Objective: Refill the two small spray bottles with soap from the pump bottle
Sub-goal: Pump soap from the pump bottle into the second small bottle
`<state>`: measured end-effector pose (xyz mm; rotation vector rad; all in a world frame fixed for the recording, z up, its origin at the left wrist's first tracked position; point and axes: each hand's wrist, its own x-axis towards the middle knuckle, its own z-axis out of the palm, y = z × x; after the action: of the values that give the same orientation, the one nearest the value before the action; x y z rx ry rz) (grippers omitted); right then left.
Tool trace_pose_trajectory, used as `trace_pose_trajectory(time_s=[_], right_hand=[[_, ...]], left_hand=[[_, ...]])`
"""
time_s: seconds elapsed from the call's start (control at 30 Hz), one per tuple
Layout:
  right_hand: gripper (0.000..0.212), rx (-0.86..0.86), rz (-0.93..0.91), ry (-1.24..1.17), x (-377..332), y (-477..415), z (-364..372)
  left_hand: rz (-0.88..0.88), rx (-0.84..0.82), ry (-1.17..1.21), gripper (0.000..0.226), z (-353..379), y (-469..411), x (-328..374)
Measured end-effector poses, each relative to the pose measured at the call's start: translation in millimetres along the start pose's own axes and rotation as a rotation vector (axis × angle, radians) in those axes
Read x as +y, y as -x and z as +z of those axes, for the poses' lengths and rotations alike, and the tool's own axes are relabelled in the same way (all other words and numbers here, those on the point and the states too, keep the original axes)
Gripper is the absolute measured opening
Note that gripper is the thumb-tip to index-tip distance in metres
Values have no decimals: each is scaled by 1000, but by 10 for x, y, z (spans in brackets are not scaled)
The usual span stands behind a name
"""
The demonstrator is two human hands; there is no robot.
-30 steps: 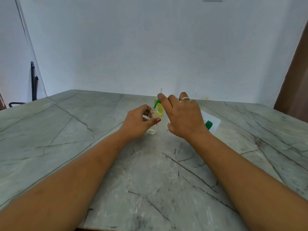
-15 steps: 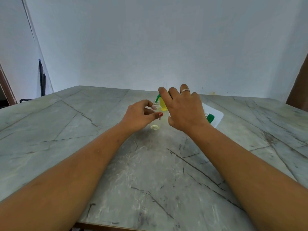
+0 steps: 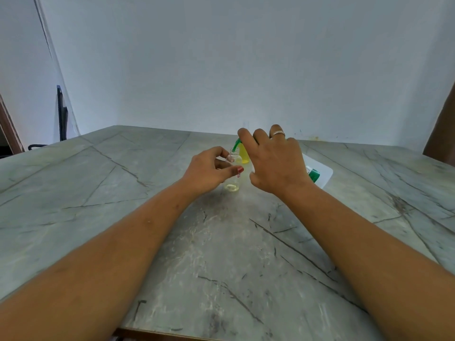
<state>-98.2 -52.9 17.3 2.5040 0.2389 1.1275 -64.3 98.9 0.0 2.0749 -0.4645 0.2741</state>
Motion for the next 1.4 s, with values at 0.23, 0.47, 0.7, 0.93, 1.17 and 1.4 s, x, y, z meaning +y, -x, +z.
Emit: trace_pose_trajectory(time_s=[0.23,0.47,0.7,0.93,1.17,1.4], right_hand=[[86,-3,-13,20,0,-5,47],[89,18,-50,28,-59,-83,72],[83,20,-91,-21,-122,-212,110],[74,31,-114,-92,-351,-394,68],[86,27,-109,-91,-380,-380,135],[78,38,-101,-132,-400,-468,161]], left_hand=[[-1,26,-12,33,3,-18,-23],[11,85,-37,33,-65,-23,-60],[1,118,-38,30,-215,-27,-137],[-62,145,-53,32,-407,-24,-211],[-59,119,20,24,-462,-40,-277],[-44,116,0,24,-471,-97,-327]])
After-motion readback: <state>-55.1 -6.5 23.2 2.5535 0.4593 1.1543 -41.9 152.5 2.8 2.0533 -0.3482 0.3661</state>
